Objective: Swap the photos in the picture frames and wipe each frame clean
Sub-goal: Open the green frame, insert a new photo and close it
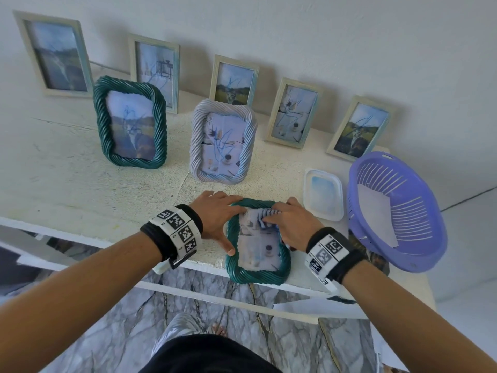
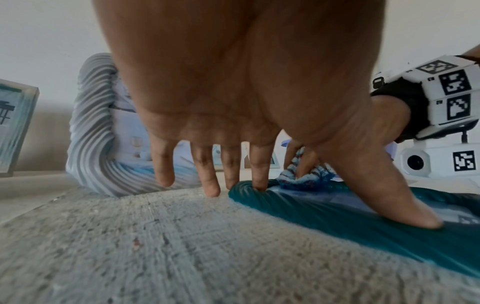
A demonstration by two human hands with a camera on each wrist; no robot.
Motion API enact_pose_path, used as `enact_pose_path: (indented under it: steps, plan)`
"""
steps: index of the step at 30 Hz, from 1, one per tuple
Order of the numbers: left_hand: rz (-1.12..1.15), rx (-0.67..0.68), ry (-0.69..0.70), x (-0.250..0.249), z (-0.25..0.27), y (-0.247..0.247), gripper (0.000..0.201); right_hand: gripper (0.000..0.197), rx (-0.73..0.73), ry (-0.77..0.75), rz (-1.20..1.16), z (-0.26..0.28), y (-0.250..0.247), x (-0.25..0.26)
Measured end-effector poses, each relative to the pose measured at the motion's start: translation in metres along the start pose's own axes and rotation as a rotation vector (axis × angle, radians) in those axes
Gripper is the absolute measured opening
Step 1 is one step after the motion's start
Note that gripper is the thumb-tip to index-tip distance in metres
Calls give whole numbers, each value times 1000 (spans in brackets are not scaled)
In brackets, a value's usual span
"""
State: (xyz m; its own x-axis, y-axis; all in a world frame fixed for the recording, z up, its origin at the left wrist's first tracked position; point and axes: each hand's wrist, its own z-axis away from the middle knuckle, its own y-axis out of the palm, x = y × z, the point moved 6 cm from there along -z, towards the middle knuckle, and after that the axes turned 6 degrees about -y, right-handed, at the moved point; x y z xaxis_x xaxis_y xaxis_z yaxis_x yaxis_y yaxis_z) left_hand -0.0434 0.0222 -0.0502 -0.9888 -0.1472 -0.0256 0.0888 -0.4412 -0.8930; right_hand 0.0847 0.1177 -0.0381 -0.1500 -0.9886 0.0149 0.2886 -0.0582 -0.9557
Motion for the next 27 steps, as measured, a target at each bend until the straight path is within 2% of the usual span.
enact_pose_path:
  steps: [4, 7, 9, 12, 15, 18, 20, 25, 27]
  plan:
    - [23, 1, -7, 1, 1, 2, 112, 44, -40, 7, -38, 4, 7, 14]
    - [36, -1, -6, 1, 0, 2, 113, 32, -54, -105, -114, 33, 12, 46]
    - [38, -1, -1, 1, 0, 2, 114, 32, 8, -184, -126, 52, 24, 62]
    - [44, 1, -1, 1, 0, 2, 115, 35, 43, -189, -169, 57, 38, 57]
    - [43, -1, -1, 2, 0, 2, 115, 36, 23, -176, -30, 37, 21, 45]
    - [33, -4, -1, 1, -1, 2, 115, 49, -19, 17, -52, 11, 8, 17]
    - [28, -5, -4, 1, -1, 2, 115, 52, 1, 55, -54, 2, 8, 14]
    - [35, -8, -9, 2, -2, 4, 115, 41, -13, -84, -49, 27, 21, 60]
    - [38, -7, -10, 2, -2, 5, 115, 43, 11, -104, -92, 41, 36, 75]
